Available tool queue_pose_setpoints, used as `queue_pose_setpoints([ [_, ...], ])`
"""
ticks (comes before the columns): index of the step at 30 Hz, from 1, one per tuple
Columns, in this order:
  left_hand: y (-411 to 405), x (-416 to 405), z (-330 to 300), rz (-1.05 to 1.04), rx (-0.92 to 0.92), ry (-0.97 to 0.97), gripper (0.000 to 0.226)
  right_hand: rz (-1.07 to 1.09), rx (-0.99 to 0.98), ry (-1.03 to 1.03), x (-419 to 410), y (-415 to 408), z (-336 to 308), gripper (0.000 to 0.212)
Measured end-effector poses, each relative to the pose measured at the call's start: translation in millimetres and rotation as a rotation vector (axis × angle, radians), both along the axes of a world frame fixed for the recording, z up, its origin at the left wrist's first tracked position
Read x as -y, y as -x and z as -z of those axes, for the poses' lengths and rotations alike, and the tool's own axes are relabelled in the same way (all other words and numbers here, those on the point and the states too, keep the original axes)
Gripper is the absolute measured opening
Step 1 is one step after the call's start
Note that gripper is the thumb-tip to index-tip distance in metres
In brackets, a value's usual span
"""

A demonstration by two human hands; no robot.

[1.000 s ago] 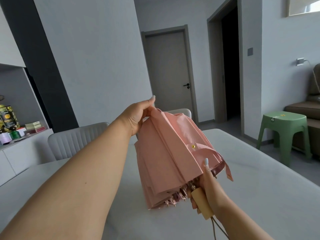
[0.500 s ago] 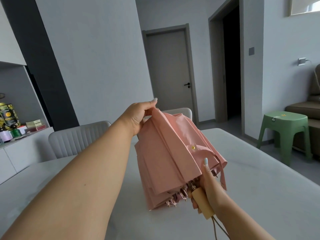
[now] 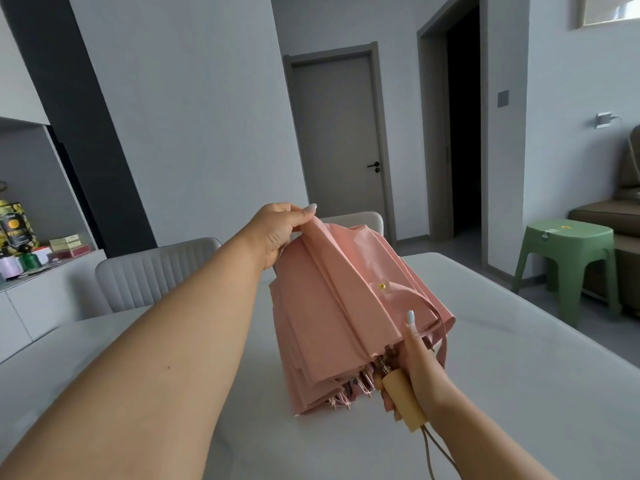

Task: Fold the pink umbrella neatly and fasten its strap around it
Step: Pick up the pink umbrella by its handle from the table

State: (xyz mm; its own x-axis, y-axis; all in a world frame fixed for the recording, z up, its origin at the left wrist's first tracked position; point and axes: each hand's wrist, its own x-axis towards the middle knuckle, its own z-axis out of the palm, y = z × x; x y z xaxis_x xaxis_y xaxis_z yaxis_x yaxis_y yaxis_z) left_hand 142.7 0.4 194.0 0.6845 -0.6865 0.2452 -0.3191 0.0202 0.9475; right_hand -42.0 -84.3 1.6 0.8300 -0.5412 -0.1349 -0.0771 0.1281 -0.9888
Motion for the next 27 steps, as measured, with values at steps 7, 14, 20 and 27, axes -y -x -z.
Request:
queue_pose_setpoints([
  [7,39,12,6,-0.193,0.669,-0.086,0.012,0.042,0.002,0.037,-1,-1,1,0.103],
  [14,101,39,32,0.203,0.930,-0.703,0.033,0.059,-0.033,0.083,-4,0,1,0.108],
  [20,91,41,23,0.249,0.922,-0.850,0.029,0.011,-0.004,0.102,-4,1,1,0.104],
  [27,75,28,16,0.373,0.459,-0.505,0.023,0.020,-0.037,0.038,5,-8,10,0.123],
])
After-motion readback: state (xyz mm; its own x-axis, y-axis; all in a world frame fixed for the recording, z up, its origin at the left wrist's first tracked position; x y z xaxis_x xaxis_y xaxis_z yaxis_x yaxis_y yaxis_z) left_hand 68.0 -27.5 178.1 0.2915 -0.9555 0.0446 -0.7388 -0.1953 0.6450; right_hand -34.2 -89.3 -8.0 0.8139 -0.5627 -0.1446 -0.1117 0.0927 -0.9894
